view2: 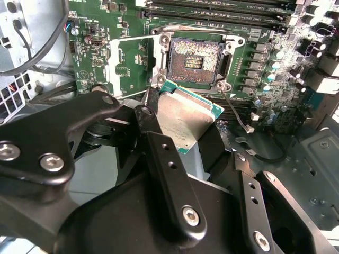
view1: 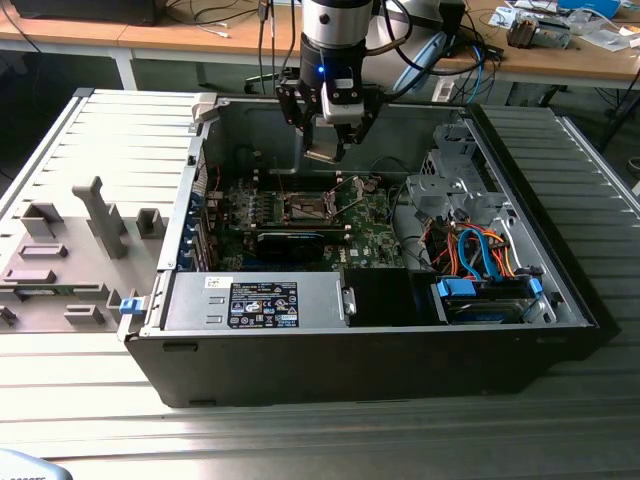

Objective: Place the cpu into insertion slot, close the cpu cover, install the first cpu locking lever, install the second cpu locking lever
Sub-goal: 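Place the cpu into insertion slot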

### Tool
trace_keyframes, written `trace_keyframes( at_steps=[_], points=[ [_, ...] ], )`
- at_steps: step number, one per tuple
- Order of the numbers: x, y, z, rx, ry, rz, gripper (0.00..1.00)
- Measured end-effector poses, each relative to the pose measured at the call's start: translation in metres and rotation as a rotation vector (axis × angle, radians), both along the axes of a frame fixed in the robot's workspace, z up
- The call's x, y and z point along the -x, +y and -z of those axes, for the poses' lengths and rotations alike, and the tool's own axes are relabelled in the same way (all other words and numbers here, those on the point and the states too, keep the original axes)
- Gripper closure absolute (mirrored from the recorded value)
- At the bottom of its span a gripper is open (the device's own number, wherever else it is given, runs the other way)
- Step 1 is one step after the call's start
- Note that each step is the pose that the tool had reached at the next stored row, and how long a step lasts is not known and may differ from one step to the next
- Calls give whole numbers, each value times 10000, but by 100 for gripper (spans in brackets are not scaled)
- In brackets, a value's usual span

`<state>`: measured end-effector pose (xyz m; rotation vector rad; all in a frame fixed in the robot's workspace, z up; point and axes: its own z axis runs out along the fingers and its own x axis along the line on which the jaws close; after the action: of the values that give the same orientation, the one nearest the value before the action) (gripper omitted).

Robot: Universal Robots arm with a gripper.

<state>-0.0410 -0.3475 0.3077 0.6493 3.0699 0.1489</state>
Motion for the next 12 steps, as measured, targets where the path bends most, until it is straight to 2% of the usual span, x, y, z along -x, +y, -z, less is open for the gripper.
trace_keyframes(
  at_steps=[3, 4, 5, 6, 8, 9, 11, 12],
  points=[
    [0, 0, 1, 6, -1, 34, 45],
    [0, 1, 2, 24, -2, 41, 45],
    [1, 1, 1, 79, -2, 45, 45],
    [0, 0, 1, 223, -1, 42, 45],
    [0, 0, 1, 419, -1, 42, 45],
    [0, 0, 0, 552, -1, 41, 45],
    [0, 0, 0, 675, -1, 41, 45],
    [0, -1, 0, 707, -1, 39, 45]
  ],
)
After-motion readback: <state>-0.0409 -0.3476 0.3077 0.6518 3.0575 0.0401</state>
